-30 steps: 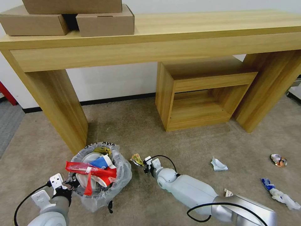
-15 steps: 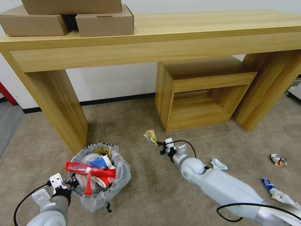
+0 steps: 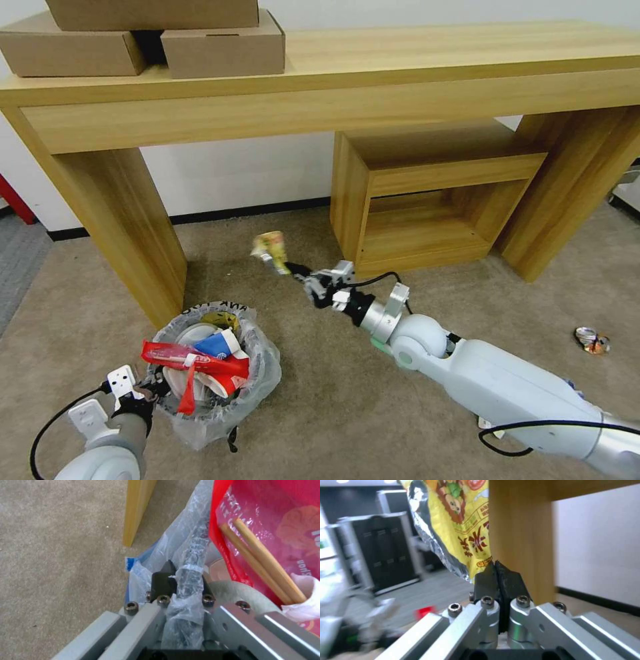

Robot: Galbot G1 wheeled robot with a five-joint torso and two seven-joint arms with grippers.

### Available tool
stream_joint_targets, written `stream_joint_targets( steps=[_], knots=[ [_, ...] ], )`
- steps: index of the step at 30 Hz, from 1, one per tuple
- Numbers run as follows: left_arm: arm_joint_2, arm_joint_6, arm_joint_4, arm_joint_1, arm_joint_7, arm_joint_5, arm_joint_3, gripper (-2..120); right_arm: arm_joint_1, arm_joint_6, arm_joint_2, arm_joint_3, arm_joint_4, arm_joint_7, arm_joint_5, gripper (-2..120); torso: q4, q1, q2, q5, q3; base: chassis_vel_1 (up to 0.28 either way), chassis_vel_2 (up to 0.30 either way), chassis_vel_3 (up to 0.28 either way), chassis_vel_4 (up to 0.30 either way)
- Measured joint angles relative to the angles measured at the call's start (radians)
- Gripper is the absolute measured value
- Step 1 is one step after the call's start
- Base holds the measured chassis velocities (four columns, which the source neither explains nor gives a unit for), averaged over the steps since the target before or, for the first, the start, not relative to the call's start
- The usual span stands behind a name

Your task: Pick up the trash bin and place the garbage on the floor into it.

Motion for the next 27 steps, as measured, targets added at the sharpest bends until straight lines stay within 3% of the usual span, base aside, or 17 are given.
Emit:
stream_joint_targets(
  steps=[1,4,11,27],
  knots=[
    [0.000,0.000,0.000,0.000,0.000,0.000,0.000,1,0.000,0.000,0.000,0.000,0.000,0.000,0.000,0,0.0000,0.000,0.000,0.0000,0.000,0.000,0.000,0.000,0.000],
    [0.000,0.003,-0.014,-0.002,-0.001,-0.001,0.001,1,0.117,-0.010,-0.022,-0.170,0.062,0.007,0.011,0,-0.0001,0.000,0.000,-0.0001,0.000,0.000,0.000,0.000,0.000],
    [-0.003,0.005,-0.034,0.003,-0.002,-0.002,0.001,1,0.218,-0.045,-0.012,-0.330,0.062,0.055,0.013,0,-0.0001,0.000,0.000,0.0000,0.000,0.000,0.000,0.000,0.000],
    [-0.009,0.004,-0.073,0.018,0.000,-0.006,-0.006,1,0.297,-0.222,0.100,-0.486,0.035,0.297,0.030,0,-0.0001,0.000,0.000,-0.0001,0.000,0.000,0.000,0.000,0.000]
  ],
)
